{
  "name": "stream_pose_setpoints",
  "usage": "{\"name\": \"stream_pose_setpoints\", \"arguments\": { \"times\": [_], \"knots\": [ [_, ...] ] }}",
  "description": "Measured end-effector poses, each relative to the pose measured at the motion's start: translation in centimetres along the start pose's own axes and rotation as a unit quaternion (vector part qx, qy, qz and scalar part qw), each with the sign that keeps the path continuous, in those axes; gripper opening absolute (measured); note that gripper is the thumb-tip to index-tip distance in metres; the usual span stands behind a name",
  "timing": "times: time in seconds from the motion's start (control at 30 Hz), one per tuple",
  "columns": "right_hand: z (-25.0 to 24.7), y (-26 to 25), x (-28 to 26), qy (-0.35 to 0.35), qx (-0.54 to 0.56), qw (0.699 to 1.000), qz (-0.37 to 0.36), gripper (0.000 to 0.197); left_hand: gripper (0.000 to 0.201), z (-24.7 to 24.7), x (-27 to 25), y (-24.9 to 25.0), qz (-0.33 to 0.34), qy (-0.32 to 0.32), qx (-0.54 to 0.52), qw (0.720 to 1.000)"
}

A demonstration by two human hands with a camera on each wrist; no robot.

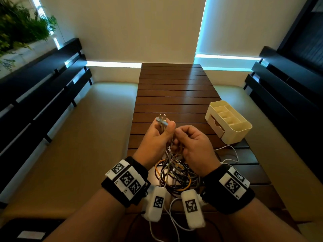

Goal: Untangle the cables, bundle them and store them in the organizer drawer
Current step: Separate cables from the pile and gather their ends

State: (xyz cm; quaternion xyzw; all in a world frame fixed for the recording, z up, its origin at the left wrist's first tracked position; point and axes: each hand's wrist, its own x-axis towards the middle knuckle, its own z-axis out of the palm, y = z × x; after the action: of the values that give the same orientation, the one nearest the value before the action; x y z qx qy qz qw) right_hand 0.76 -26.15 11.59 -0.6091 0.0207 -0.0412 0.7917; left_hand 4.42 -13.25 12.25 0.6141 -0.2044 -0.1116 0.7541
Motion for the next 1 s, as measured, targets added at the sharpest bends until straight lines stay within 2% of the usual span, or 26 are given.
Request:
{"name": "stream_pose_setpoints", "arguments": {
  "times": [0.13, 0.33, 0.43, 0.5, 0.6, 0.7, 0.8, 0.87, 0.93, 1.0],
  "knots": [
    [0.7, -0.1, 0.2, -0.006, 0.006, 1.000, -0.008, 0.014, 0.030, 0.6, 0.3, -0.3, -0.006, 0.038, -0.007, 0.999],
    [-0.4, 0.6, 0.5, -0.011, -0.090, 0.994, -0.053, 0.017, 0.028, 1.1, 0.6, -0.4, 0.035, 0.079, 0.052, 0.995],
    [-1.2, 1.9, 0.3, -0.020, -0.126, 0.991, -0.047, 0.021, 0.030, 1.1, 0.9, 0.2, 0.052, 0.086, 0.070, 0.992],
    [-1.9, 3.5, -0.1, -0.028, -0.166, 0.985, -0.034, 0.030, 0.032, 0.9, 1.2, 0.9, 0.057, 0.099, 0.072, 0.991],
    [-3.3, 6.6, -0.2, -0.052, -0.236, 0.970, -0.003, 0.042, 0.036, 0.5, 1.6, 2.9, 0.062, 0.113, 0.020, 0.991],
    [-4.5, 7.7, 0.6, -0.057, -0.285, 0.957, 0.017, 0.048, 0.033, 0.0, 2.0, 4.6, 0.058, 0.100, -0.062, 0.991],
    [-4.5, 5.9, 2.2, -0.030, -0.316, 0.948, 0.015, 0.035, 0.030, -0.8, 2.0, 4.7, 0.059, 0.069, -0.125, 0.988],
    [-4.1, 3.7, 3.3, 0.004, -0.282, 0.959, 0.001, 0.029, 0.029, -1.6, 1.9, 4.1, 0.038, 0.063, -0.141, 0.987],
    [-3.4, 1.2, 4.2, 0.024, -0.233, 0.971, -0.045, 0.027, 0.030, -2.4, 1.8, 3.3, 0.005, 0.065, -0.097, 0.993],
    [-2.3, -1.0, 4.7, 0.017, -0.209, 0.971, -0.111, 0.023, 0.033, -2.7, 1.8, 2.6, -0.001, 0.069, -0.001, 0.998]
  ]
}}
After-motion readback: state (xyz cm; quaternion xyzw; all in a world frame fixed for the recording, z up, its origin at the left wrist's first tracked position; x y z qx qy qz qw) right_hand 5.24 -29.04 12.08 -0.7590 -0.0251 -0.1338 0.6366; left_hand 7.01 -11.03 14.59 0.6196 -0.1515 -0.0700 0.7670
